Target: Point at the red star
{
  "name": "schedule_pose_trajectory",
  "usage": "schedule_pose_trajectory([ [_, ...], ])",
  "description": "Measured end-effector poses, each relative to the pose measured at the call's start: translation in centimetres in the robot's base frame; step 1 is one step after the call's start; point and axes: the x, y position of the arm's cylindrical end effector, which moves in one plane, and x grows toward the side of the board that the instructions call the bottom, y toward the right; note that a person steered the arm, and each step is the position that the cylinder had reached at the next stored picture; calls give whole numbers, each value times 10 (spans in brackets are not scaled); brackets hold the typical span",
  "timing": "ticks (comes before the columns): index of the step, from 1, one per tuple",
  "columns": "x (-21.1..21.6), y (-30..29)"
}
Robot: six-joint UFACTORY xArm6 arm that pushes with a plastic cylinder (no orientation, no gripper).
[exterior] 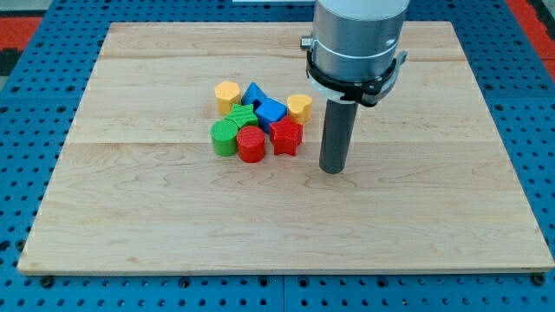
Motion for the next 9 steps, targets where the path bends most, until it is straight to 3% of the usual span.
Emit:
schedule_pose_trajectory([
  [8,11,18],
  [9,-14,12],
])
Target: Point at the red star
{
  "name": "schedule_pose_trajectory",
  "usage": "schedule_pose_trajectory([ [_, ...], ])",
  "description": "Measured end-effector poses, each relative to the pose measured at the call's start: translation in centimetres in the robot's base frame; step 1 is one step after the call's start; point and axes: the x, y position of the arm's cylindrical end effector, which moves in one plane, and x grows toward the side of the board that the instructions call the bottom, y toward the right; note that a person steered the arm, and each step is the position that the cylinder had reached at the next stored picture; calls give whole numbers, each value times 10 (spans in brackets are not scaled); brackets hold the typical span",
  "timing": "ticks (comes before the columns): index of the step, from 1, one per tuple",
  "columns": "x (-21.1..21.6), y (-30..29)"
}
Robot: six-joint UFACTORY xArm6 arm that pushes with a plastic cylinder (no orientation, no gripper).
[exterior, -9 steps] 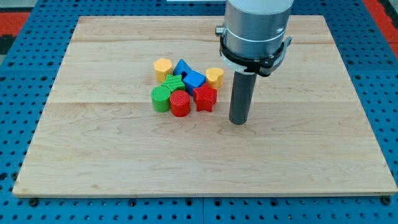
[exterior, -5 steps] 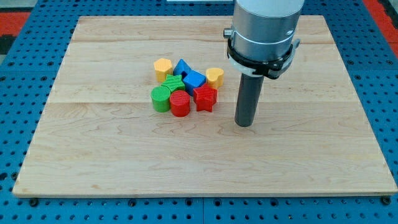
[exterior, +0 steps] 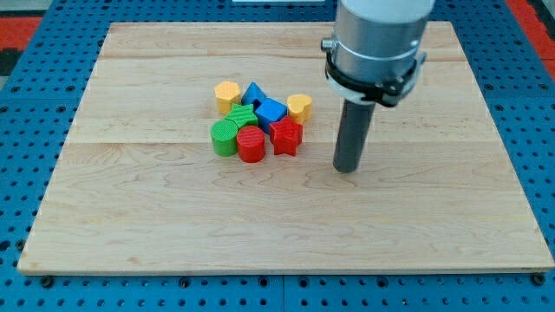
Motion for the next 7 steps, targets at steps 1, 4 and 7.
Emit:
schedule_pose_trajectory([
  [1,-34,-8],
  [4,-48,-9],
  [7,-91,-5],
])
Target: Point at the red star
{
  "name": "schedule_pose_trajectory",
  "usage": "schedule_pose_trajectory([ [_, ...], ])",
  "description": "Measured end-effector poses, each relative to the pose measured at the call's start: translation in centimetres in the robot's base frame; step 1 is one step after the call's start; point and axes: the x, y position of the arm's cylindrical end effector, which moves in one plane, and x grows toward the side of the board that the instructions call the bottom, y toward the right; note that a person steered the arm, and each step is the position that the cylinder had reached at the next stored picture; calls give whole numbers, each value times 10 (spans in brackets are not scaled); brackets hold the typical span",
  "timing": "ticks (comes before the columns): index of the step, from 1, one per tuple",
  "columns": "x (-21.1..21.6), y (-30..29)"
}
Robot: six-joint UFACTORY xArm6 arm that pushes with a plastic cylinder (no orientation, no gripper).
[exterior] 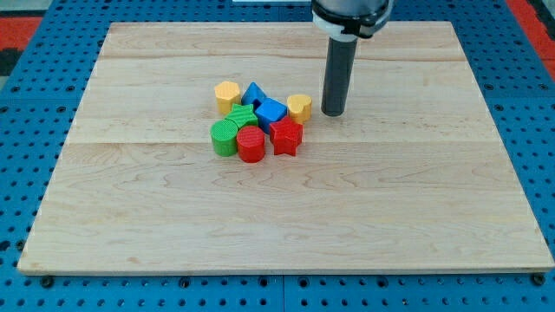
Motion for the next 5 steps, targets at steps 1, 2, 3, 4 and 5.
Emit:
schedule_pose_trajectory([
  [1,3,-3],
  [2,57,2],
  [3,72,-41],
  [4,51,-64],
  [5,23,-72],
])
